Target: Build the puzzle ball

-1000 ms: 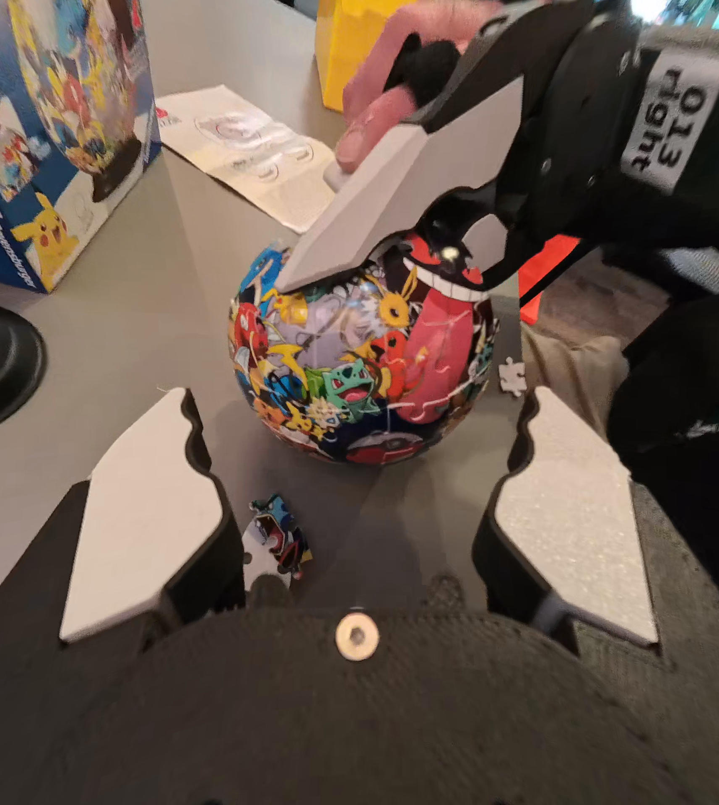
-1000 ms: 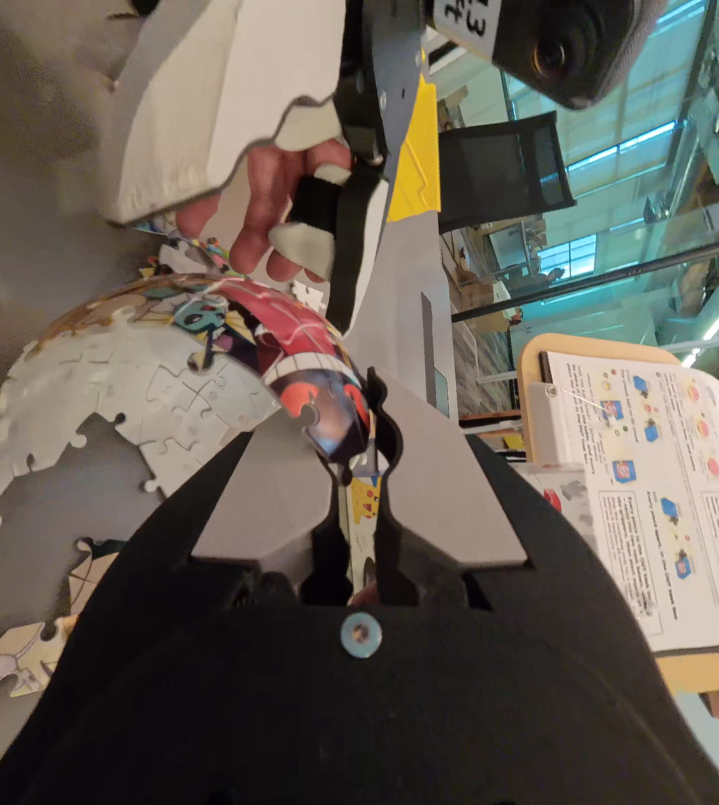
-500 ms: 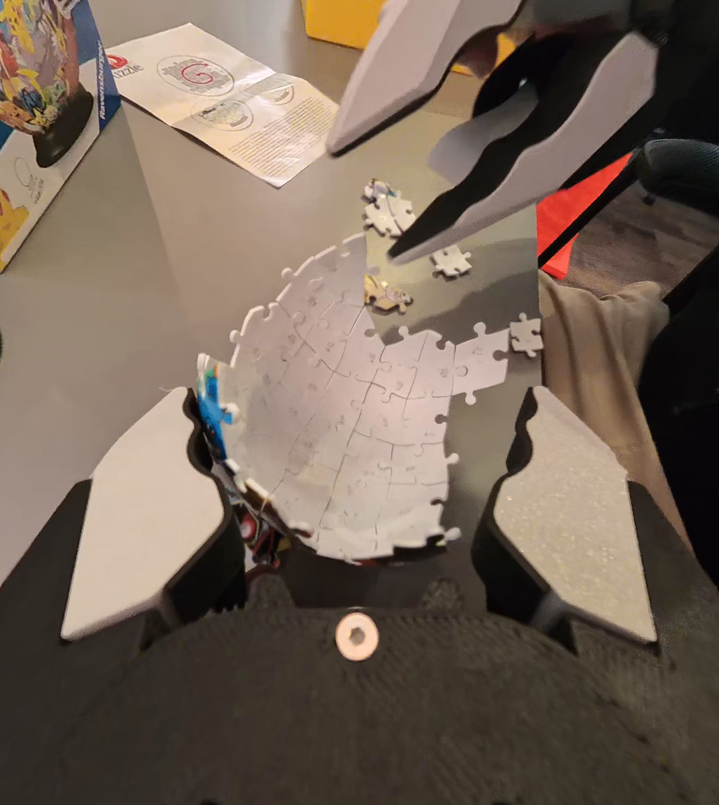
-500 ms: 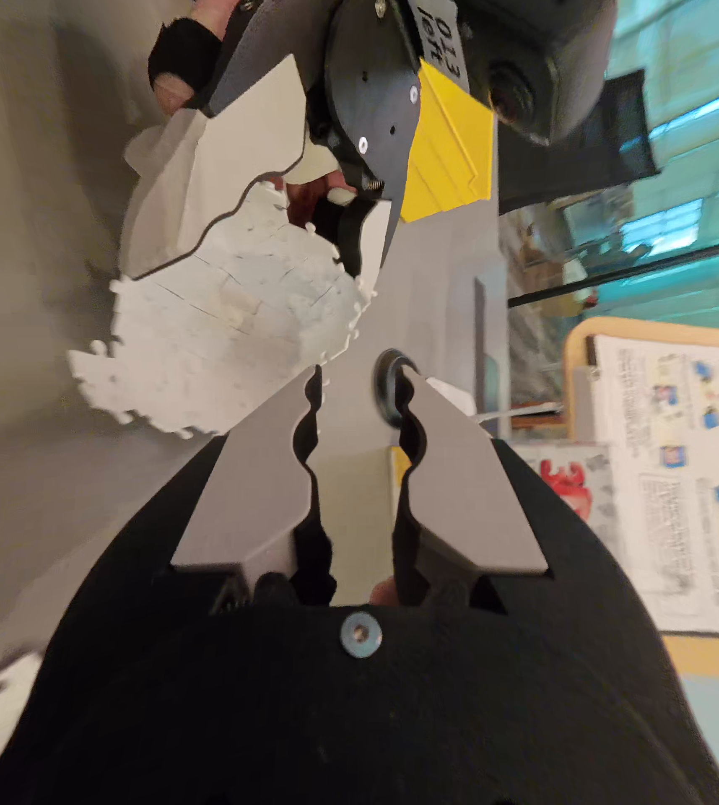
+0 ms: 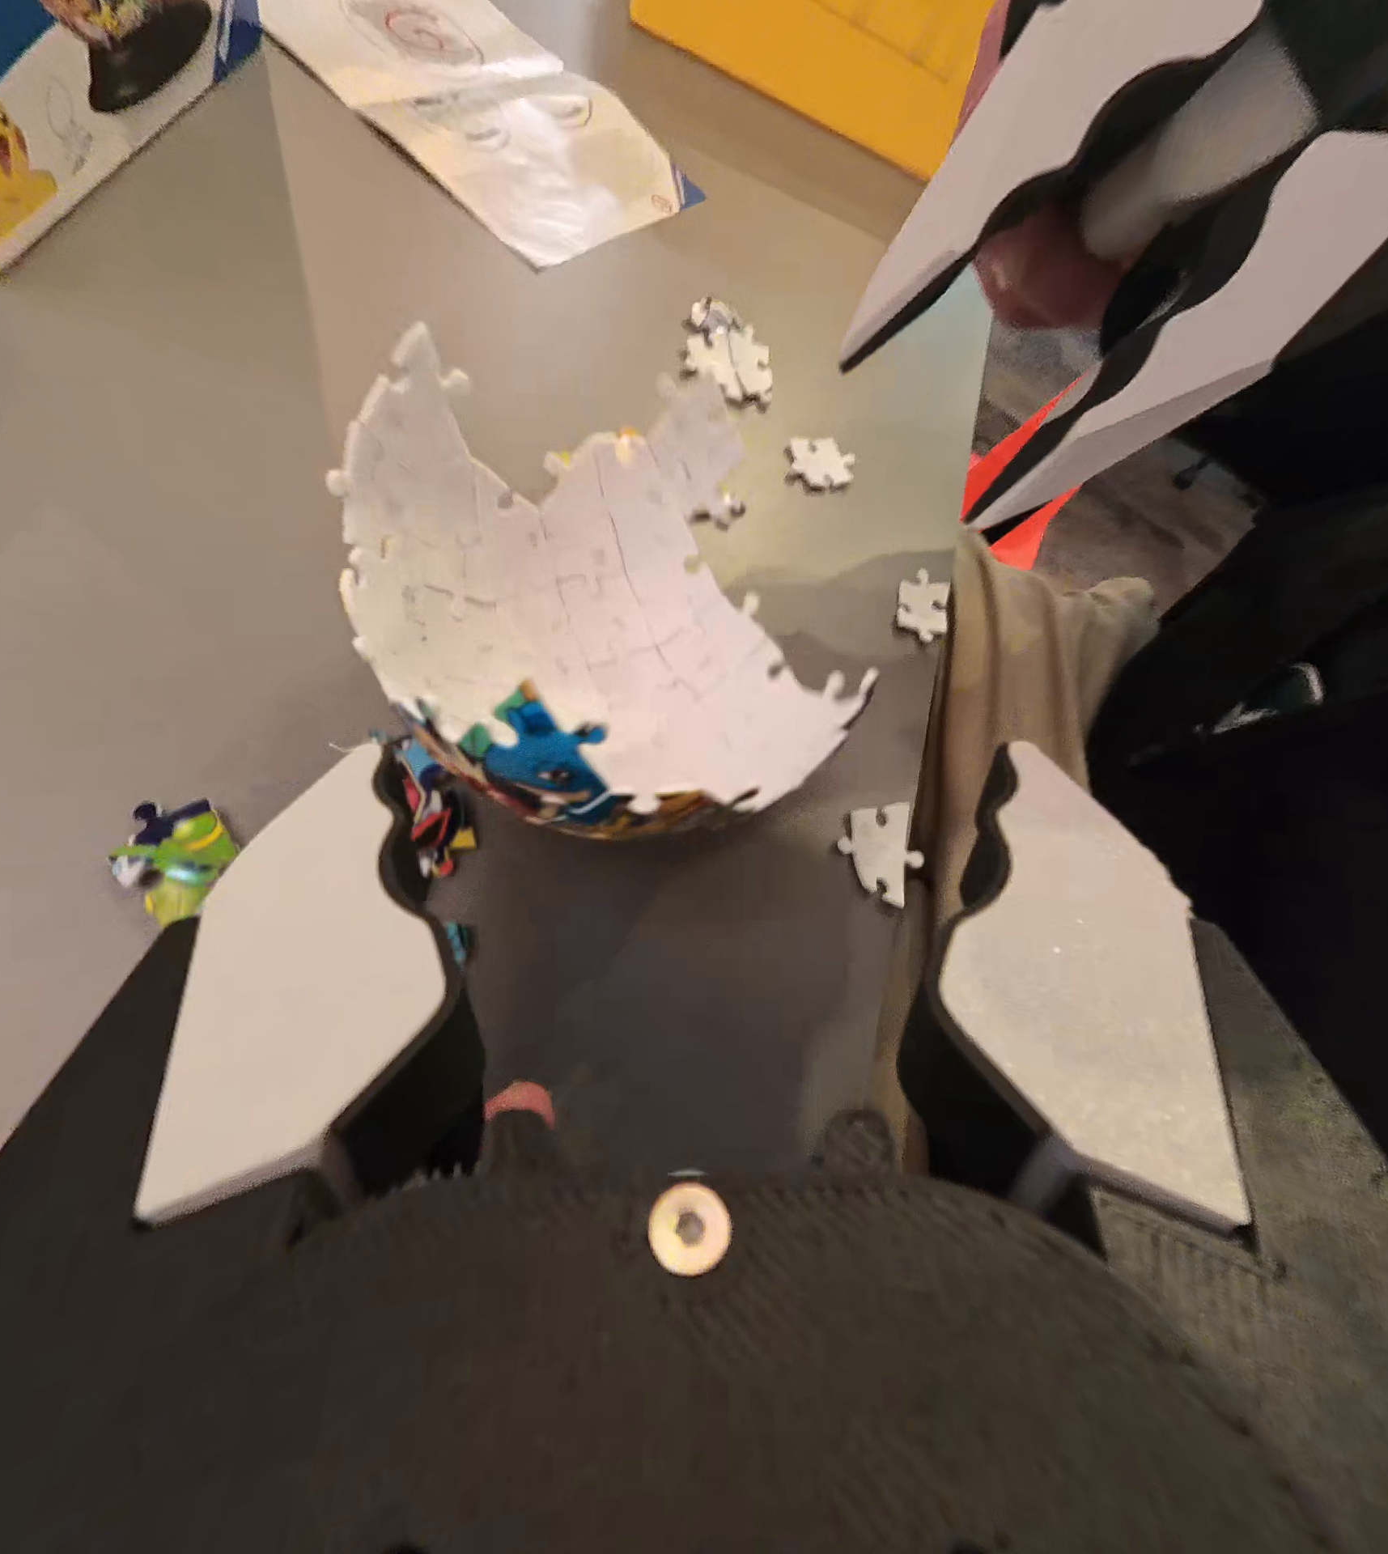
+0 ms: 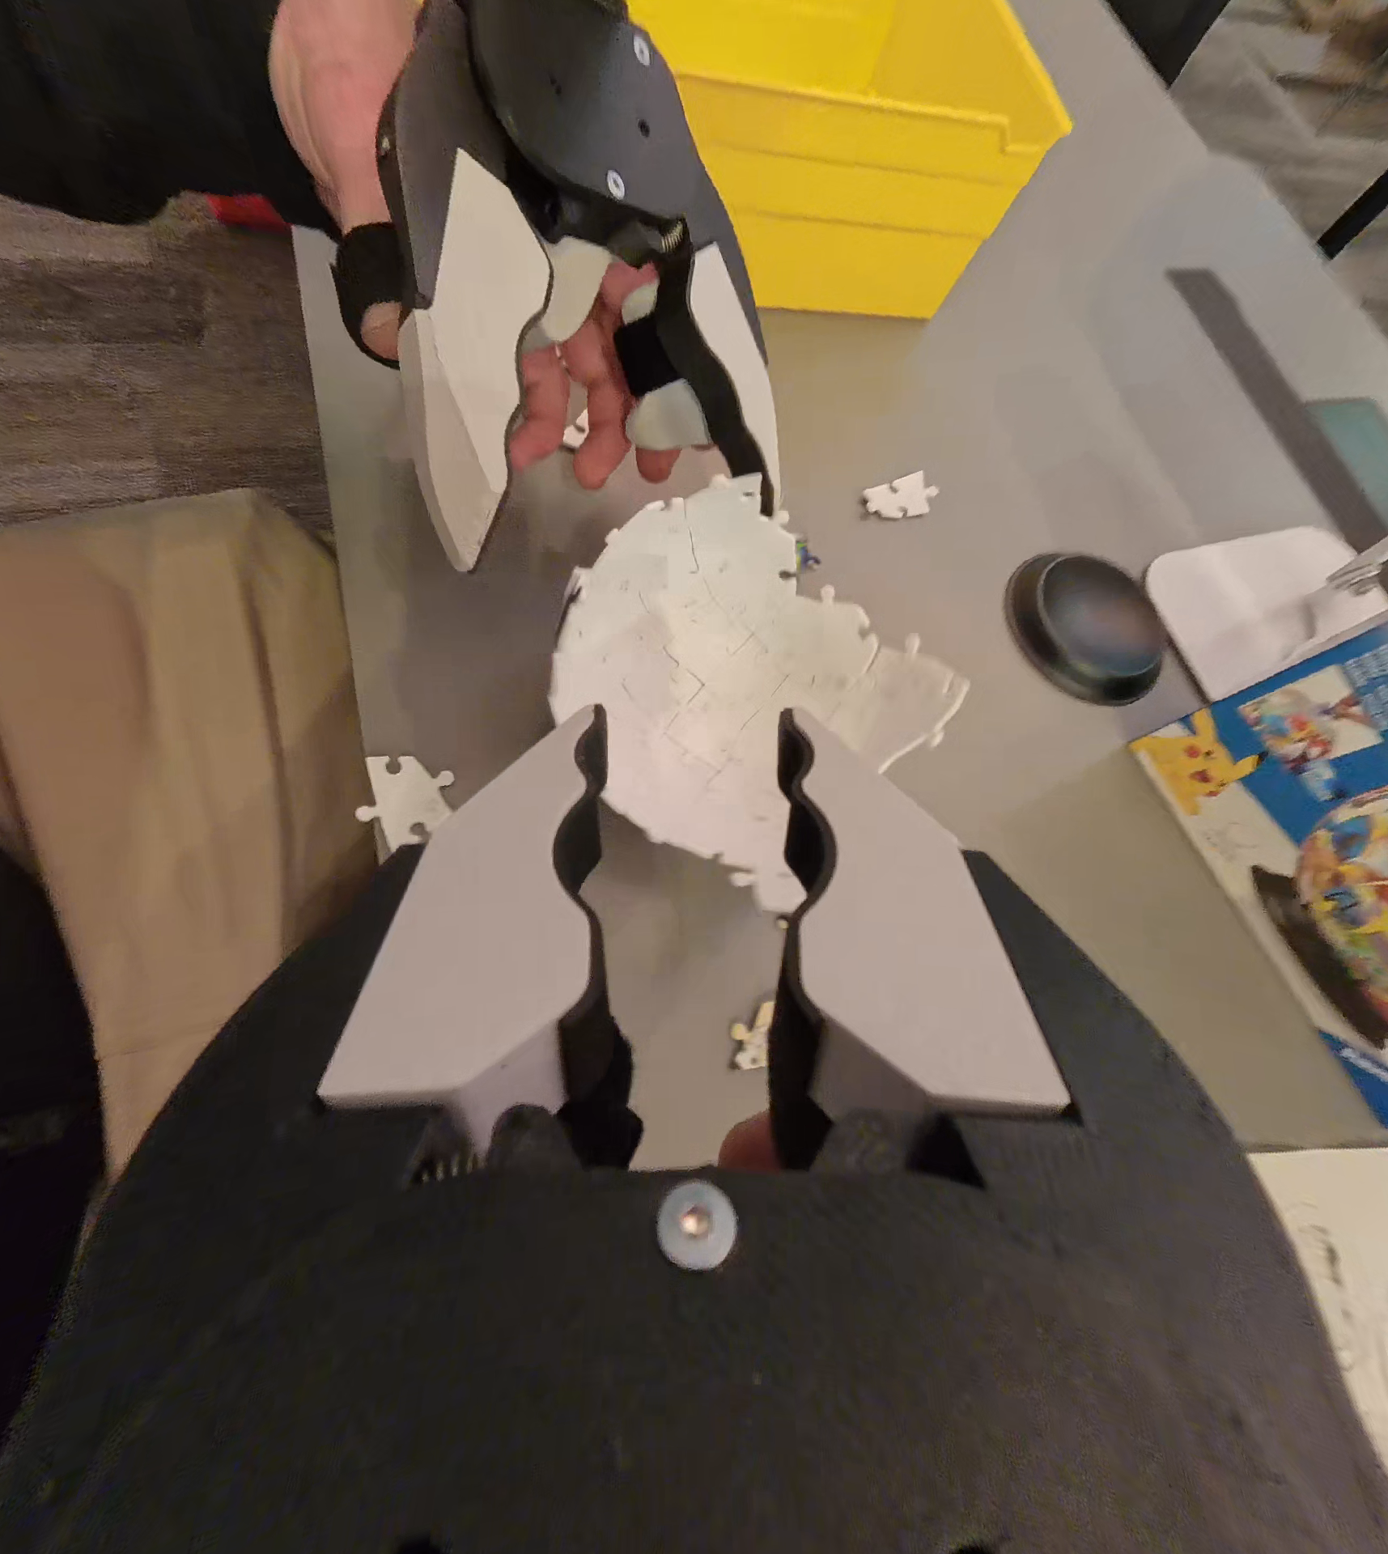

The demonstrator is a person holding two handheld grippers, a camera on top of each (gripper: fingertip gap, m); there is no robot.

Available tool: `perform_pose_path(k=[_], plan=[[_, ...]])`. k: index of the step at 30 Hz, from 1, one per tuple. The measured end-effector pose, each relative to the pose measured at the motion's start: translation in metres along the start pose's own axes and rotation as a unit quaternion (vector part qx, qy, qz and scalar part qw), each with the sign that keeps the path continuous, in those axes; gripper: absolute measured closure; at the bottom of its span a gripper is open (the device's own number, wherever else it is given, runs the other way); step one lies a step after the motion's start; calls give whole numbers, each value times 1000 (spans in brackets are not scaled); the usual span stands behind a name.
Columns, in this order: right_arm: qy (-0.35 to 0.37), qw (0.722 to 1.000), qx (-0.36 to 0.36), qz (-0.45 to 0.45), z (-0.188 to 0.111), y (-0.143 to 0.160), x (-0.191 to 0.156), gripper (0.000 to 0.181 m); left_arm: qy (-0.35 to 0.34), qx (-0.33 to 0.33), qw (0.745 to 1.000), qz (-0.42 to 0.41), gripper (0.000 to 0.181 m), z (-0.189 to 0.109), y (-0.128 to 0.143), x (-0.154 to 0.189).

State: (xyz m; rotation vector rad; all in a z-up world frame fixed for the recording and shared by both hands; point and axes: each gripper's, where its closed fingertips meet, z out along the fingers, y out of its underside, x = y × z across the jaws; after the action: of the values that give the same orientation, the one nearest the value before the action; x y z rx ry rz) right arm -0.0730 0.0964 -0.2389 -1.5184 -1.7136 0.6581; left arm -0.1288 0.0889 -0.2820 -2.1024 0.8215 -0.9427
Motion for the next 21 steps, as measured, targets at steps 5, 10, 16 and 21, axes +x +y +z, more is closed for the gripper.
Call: perform_pose_path(k=[5, 10, 16, 21], plan=[[-68, 996, -54, -11, 14, 21, -29, 113, -7, -7, 1000, -9, 59, 2, 13, 5], [-27, 989, -66, -126, 29, 40, -23, 128, -26, -34, 999, 11, 59, 11, 22, 6], [-22, 997, -17, -76, 11, 36, -4, 135, -41, -44, 998, 37, 63, 14, 21, 8], [-9, 998, 18, 54, -11, 36, 25, 134, -63, -48, 993, 83, 69, 13, 14, 10]])
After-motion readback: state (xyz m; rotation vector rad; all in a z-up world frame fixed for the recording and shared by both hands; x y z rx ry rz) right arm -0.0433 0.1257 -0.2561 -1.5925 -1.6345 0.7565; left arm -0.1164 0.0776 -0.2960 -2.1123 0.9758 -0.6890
